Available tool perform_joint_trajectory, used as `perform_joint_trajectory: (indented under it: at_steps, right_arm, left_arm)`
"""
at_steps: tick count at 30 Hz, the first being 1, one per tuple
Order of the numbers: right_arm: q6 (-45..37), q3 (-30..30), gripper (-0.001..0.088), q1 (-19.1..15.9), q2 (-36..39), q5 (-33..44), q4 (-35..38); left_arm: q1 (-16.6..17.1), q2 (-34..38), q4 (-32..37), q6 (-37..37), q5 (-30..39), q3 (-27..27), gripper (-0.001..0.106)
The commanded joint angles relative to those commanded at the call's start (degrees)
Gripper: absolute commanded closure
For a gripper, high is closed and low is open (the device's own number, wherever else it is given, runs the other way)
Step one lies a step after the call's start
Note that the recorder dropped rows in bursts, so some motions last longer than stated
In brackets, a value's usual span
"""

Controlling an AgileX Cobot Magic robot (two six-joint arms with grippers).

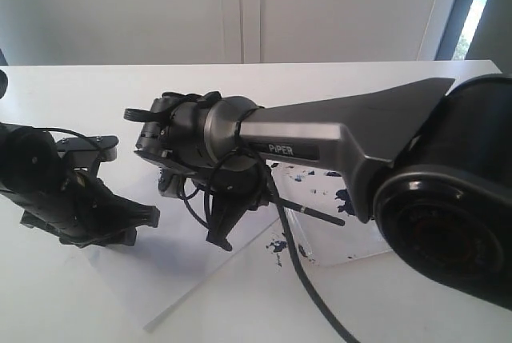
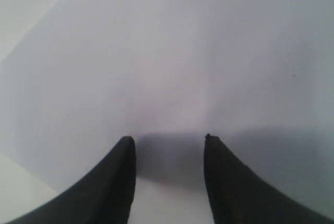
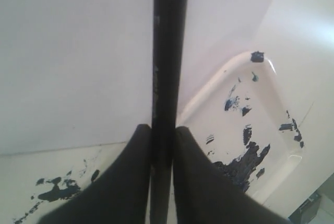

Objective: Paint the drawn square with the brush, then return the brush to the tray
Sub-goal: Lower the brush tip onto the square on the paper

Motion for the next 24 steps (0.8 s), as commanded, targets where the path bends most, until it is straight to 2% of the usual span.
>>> perform_joint_trajectory:
  at_steps: [6, 13, 24]
  right_arm:
    - [-0.4, 0.1, 0.0868, 0.0, 1.9, 0.0, 0.0]
    - [-0.4, 0.1, 0.0868, -0.2, 2.9, 0.0, -4.4]
    - [-0.4, 0.1, 0.0868, -3.3, 2.9, 0.0, -5.3]
  left_arm:
    - [0.0, 0.0, 0.0, -0.1, 0.6, 0.0, 0.057]
    - [0.0, 0.0, 0.0, -0.1, 0.6, 0.0, 0.057]
    - [0.0, 0.0, 0.0, -0.1, 0.8, 0.0, 0.057]
